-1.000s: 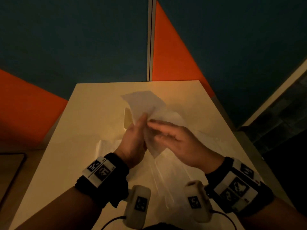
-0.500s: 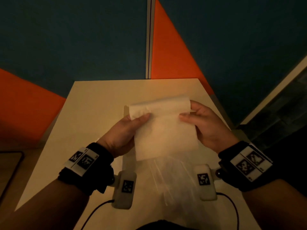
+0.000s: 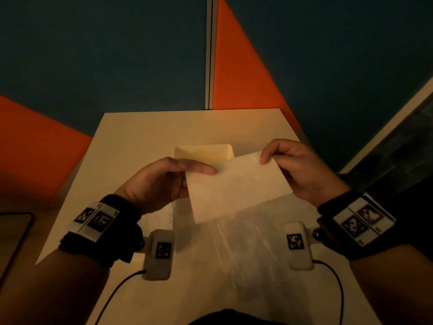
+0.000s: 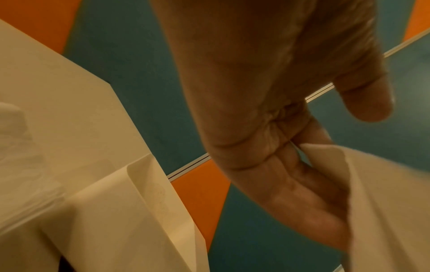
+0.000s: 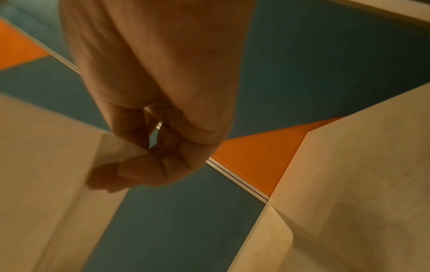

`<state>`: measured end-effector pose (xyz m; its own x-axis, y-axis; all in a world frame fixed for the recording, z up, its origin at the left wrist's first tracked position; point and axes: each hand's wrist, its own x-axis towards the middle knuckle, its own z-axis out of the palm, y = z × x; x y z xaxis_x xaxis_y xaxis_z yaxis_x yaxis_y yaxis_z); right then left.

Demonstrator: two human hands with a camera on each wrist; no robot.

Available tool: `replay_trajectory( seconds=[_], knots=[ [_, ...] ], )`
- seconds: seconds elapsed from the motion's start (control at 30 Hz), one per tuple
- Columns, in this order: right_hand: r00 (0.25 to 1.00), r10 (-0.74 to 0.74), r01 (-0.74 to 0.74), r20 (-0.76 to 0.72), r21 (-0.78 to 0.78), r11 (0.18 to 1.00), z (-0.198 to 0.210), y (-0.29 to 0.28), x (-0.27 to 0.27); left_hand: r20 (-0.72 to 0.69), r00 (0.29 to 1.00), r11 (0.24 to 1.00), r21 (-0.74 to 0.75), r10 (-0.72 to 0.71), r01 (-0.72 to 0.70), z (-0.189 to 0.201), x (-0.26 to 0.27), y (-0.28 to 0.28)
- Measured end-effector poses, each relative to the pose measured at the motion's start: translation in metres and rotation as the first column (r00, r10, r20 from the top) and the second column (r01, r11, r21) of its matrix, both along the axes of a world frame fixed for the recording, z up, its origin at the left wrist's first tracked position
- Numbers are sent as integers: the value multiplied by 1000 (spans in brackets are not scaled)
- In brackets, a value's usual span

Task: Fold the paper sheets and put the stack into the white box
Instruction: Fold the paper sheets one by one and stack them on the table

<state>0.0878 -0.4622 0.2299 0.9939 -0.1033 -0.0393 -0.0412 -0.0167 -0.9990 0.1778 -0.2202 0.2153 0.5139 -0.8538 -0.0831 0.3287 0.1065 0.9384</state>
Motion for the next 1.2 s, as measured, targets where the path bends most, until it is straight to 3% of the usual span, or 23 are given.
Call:
replay_trajectory(
  seconds=[0.17, 0.33, 0.43, 0.5, 0.57, 0.63, 0.73, 0.8, 0.97, 1.2],
  knots=[
    [987, 149, -152, -54, -48, 987, -1, 5, 4, 24, 992, 987, 102, -127, 124, -7, -4, -8],
    [951, 290, -295, -104, -37, 955, -10, 20, 5, 93, 995, 988, 152, -34, 20, -24, -19, -25],
    [970, 155, -154, -187, 19, 988, -24, 12, 5, 64, 984, 963, 203, 166, -176, -32, -18, -19],
    [968, -24, 0, -250, -98, 995, -46, -1, 6, 71, 950, 916, 252, 305, -313, -39, -14, -8],
    [927, -206, 66, -313, -404, 912, -78, -16, 3, 106, 904, 847, 320, 413, -424, -50, -10, 8],
    [880, -272, -64, -390, -665, 744, -109, -29, -5, 135, 853, 766, 387, 504, -514, -63, -6, 25],
    [810, -249, -341, -531, -771, 538, -139, -37, -19, 205, 793, 651, 474, 573, -593, -84, -4, 47],
    [786, -231, -431, -574, -776, 461, -153, -37, -27, 309, 771, 579, 521, 557, -627, -96, -4, 57],
    [798, -220, -431, -561, -786, 443, -171, -39, -35, 547, 769, 420, 645, 330, -639, -109, -8, 66],
    [804, -191, -467, -563, -798, 381, -169, -37, -31, 603, 754, 392, 647, 262, -654, -120, -7, 72]
  ],
)
